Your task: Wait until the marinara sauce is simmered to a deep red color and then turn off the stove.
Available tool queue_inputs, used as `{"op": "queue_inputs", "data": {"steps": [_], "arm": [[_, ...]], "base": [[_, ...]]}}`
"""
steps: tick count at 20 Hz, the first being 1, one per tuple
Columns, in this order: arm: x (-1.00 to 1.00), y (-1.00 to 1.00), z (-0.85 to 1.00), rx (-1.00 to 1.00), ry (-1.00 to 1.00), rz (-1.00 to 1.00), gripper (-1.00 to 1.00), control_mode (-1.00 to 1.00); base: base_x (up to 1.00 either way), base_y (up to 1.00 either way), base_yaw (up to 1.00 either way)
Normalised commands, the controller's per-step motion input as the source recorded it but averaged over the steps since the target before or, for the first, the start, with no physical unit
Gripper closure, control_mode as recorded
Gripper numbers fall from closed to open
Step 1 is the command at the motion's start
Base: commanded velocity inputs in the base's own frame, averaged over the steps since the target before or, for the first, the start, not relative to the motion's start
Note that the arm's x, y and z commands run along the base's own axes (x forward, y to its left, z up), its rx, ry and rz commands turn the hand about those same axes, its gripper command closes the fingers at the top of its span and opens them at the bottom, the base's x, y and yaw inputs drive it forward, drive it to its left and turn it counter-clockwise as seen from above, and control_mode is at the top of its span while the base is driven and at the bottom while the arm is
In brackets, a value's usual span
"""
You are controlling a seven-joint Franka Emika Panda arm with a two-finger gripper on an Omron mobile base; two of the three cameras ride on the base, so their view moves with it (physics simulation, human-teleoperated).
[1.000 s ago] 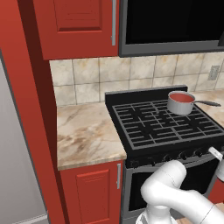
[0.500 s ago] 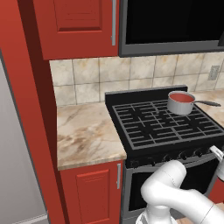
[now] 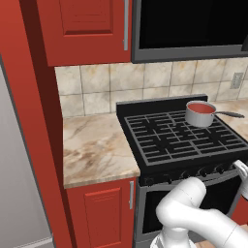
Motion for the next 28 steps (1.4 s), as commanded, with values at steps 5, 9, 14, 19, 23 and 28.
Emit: {"op": "queue_inputs", "data": {"steps": [5,9,14,19,23,28], "arm": [[0.0,-0.02,0.0,0.16,0.0,-0.04,1.0,-1.0],[0.0,-0.04,0.0,0.17,0.0,-0.04,1.0,-1.0],[0.0,0.0,-0.03,0.14,0.0,-0.04,1.0,-1.0],[0.0,0.0,-0.05,0.14,0.0,-0.05,1.0,-1.0],[0.0,0.0,-0.05,0.13,0.01,-0.07,1.0,-1.0],[0.0,0.0,-0.06,0.13,0.02,-0.08,1.0,-1.0]], "base": [[0.0,0.0,0.0],[0.0,0.0,0.0],[0.0,0.0,0.0],[0.0,0.0,0.0],[0.0,0.0,0.0],[0.0,0.0,0.0]]}}
